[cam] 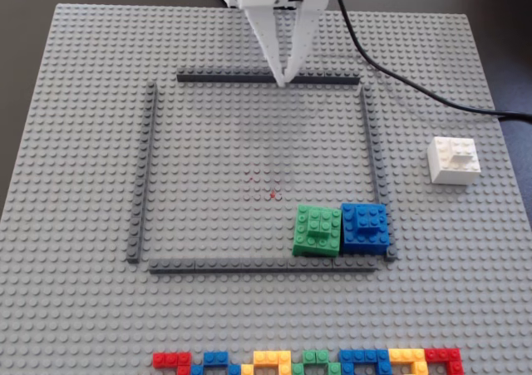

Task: Grab the cube and place it into the grid

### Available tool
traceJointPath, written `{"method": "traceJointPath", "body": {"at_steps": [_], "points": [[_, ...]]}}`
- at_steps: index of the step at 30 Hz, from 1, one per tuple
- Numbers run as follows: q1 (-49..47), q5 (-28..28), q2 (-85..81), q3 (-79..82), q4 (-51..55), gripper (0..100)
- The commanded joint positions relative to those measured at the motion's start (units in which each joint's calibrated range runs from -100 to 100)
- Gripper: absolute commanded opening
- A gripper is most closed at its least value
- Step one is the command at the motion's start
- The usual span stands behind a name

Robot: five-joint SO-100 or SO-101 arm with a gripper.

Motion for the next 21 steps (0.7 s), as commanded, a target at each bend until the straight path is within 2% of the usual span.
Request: {"method": "traceJointPath", "body": {"at_steps": [1,7,10,21], "points": [[-0.60,-0.05,7.74,-9.03,-0.57,0],[-3.18,-0.59,21.07,-25.25,2.56,0],[-4.72,-4.15,27.09,-32.59,3.68,0],[-13.49,-10.74,54.78,-66.39,14.87,0]]}}
